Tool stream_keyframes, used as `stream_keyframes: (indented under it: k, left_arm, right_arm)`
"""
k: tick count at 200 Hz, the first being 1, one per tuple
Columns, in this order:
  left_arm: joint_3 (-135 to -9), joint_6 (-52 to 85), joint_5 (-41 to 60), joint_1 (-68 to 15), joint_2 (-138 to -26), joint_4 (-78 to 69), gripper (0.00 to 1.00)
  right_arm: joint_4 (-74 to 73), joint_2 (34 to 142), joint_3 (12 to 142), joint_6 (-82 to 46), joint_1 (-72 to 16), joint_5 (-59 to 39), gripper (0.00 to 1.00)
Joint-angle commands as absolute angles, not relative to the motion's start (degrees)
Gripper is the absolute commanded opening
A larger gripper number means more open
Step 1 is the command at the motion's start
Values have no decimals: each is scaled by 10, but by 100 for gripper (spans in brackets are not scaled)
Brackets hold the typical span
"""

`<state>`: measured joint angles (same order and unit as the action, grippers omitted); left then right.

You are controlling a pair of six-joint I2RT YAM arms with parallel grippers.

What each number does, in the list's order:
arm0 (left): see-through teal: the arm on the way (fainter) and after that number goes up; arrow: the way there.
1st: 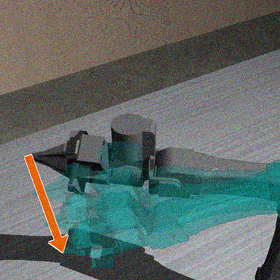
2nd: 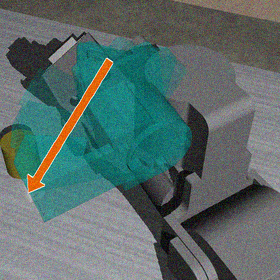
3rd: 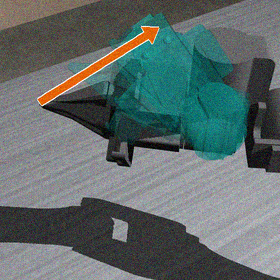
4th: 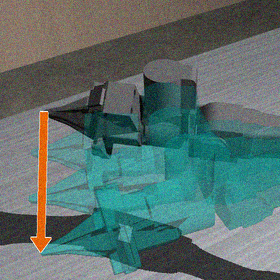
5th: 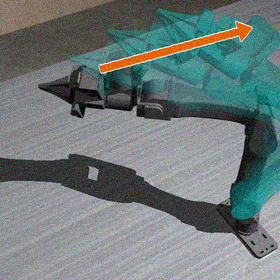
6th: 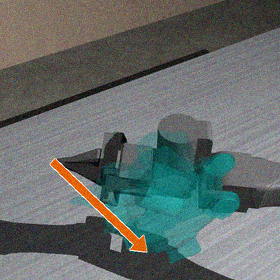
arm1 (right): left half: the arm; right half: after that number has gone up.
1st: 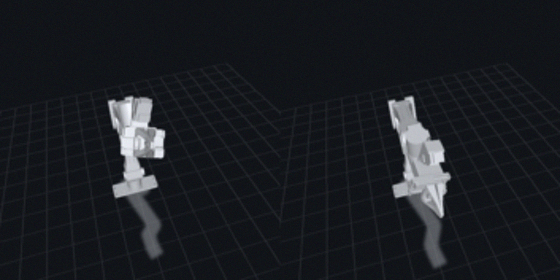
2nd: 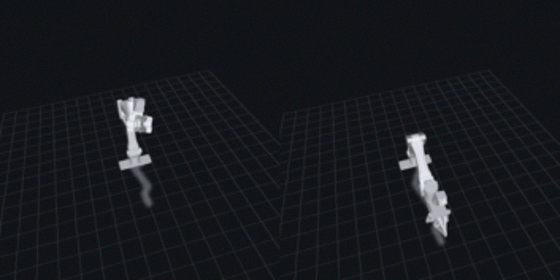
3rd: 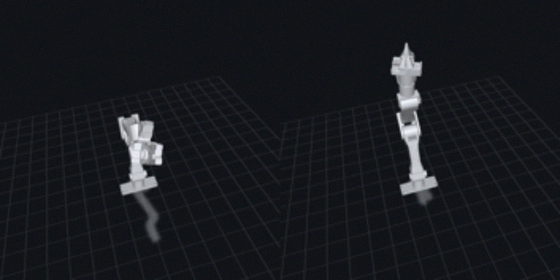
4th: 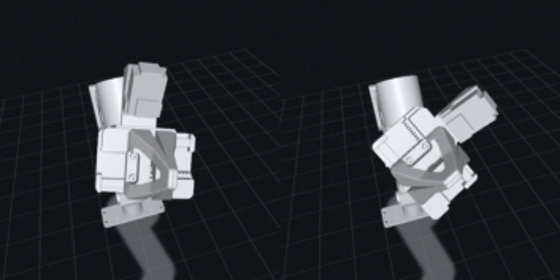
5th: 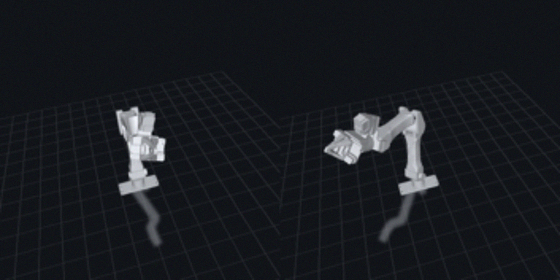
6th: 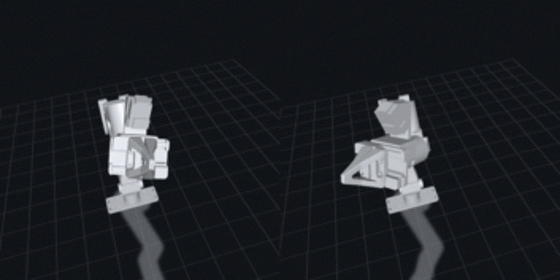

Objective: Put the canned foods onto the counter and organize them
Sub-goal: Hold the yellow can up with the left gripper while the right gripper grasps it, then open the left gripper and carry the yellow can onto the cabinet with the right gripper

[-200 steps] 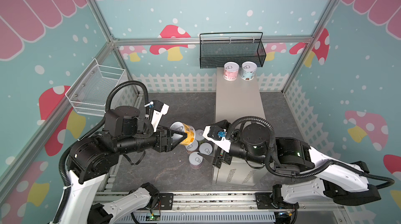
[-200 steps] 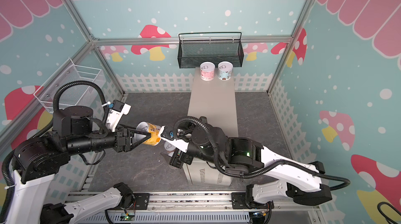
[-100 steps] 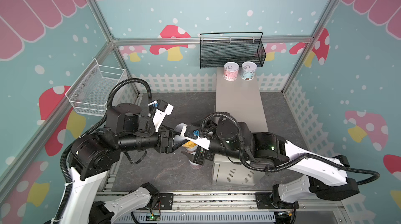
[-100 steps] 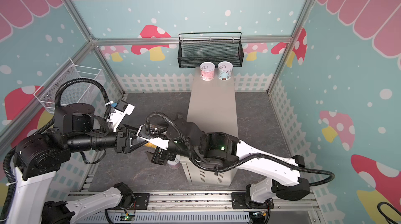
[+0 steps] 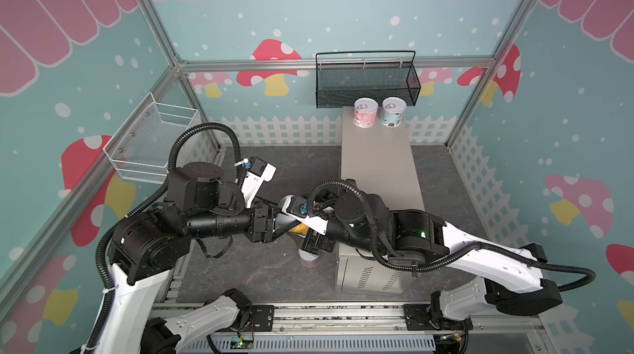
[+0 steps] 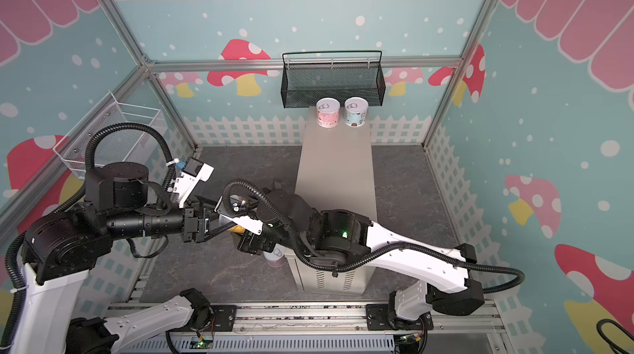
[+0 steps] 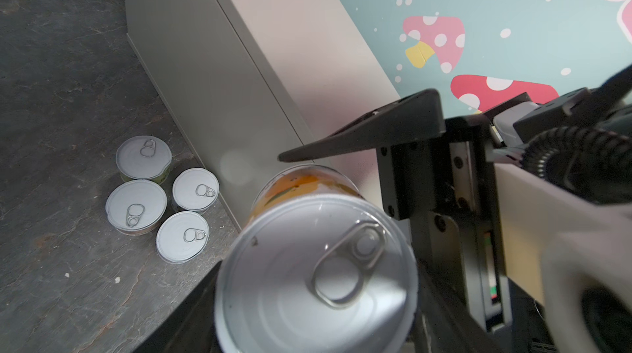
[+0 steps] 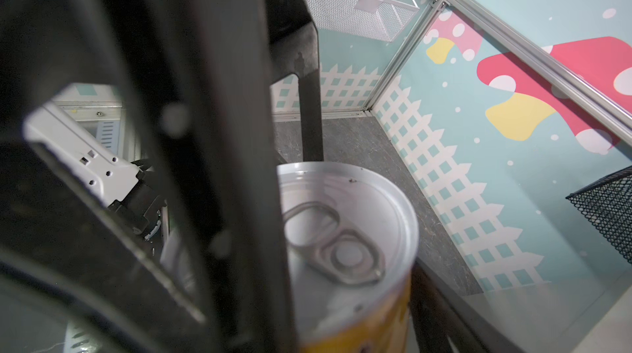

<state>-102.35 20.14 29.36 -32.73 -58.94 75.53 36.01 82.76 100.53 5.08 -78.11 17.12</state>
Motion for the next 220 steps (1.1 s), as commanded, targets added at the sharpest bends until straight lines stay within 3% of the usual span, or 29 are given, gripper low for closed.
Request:
stream_keyframes:
  k: [1,38,47,57,61,65,121,173,220]
  left_arm:
    - [-1028,199,326,-326,-583,715,37]
    - [-1027,196,326,-326,-588,714,41]
    - [-1027,196,325,-326,-591,713,55]
    - [-1026,201,312,-326,-592,712,80]
    - [-1025,204,304,-326,-591,710,94]
    - [-1024,205,297,-326,-589,708,99]
    - [-1003,195,209,-326,-573,681,99]
    - [-893,152,203,-326,-542,584,99]
    - [-801,113,242,-326,-520,479,99]
  right_arm:
    - [351,824,1016,42,-781,187,82]
    - [338,820,1009,26,-781,198,73]
    - [336,818,1010,16,-780,212,70]
    - [336,814,1009,4,-779,227,69]
    - [336,812,1009,-2,-778,232,69]
    - [336,809,1007,-8,-777,235,69]
    - [321,702,913,-103,-727,322,65]
    - [287,538,779,-120,-690,360,67]
    - [276,474,724,-106,-689,391,70]
